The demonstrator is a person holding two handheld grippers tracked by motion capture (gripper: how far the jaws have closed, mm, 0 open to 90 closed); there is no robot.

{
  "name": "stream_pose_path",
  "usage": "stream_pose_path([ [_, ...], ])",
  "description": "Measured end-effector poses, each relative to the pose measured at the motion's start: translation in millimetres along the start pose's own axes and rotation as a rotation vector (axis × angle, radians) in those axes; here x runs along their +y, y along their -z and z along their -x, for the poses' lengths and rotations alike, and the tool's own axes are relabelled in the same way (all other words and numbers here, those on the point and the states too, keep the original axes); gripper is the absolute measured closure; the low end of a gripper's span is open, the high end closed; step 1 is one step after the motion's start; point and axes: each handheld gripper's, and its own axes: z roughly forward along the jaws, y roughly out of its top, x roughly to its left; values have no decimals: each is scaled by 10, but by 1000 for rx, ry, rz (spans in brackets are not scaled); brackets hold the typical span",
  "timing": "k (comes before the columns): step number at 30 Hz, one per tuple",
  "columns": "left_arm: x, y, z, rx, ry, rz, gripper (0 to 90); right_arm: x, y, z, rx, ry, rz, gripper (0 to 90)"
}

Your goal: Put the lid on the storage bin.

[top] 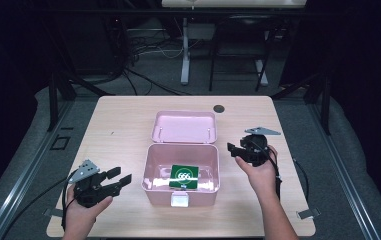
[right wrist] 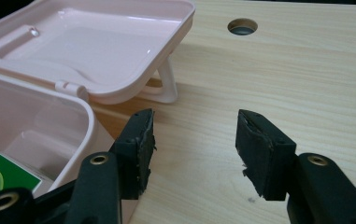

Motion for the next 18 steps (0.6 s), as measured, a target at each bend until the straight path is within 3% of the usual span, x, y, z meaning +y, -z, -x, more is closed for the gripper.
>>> stream_pose_path([
  [18,-11,-14,-3,6,-12,-25,458,-64,-81,-7,6,3,-28,477],
])
